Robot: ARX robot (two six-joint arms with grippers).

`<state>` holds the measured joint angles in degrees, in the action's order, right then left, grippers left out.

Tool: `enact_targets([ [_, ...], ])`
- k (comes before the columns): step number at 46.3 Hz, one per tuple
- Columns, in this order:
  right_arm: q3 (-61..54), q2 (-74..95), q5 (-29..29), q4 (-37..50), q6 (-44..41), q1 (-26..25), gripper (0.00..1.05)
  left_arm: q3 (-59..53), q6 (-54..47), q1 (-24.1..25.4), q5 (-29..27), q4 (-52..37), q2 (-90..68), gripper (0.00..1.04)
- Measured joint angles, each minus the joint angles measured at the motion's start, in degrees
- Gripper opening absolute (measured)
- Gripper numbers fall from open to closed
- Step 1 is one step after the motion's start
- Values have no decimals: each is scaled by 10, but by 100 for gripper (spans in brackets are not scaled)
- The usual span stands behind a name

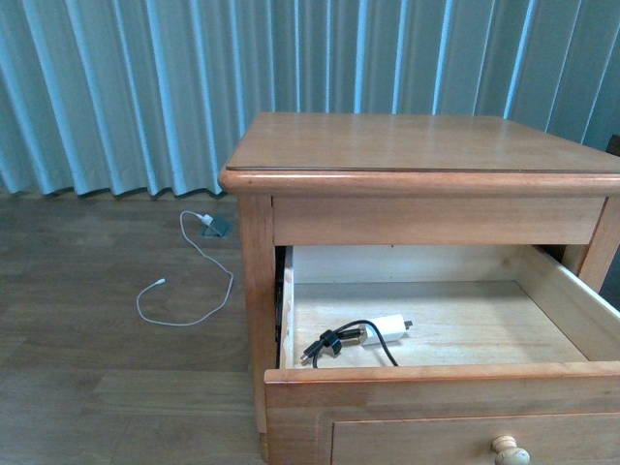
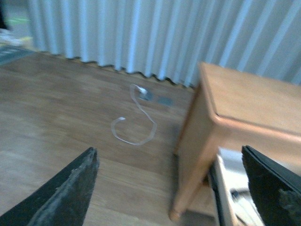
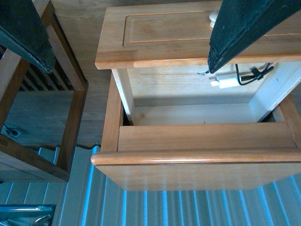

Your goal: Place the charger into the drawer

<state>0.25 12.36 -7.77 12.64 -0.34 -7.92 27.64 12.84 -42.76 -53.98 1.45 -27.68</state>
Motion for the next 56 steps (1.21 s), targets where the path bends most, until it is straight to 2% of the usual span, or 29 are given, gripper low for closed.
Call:
enact_targets([
  [3,0,0,0,0,0,0,96,-27,-47,30,100,0,33,83],
  [7,0,0,0,0,0,0,96,-68,-89,86,203,0,82,67],
  [16,0,0,0,0,0,0,96,-128,-116,192,316,0,140,35],
  [24,0,0,0,0,0,0,96,-169,-119,271,391,0,180,4],
  [32,0,0,0,0,0,0,96,-204,-123,336,456,-3,212,4],
  [36,0,0,0,0,0,0,96,-214,-124,396,528,-3,223,4],
  [39,0,0,0,0,0,0,96,-221,-124,423,531,-4,229,4],
  [56,0,0,0,0,0,0,96,-248,-124,425,538,-8,250,4],
])
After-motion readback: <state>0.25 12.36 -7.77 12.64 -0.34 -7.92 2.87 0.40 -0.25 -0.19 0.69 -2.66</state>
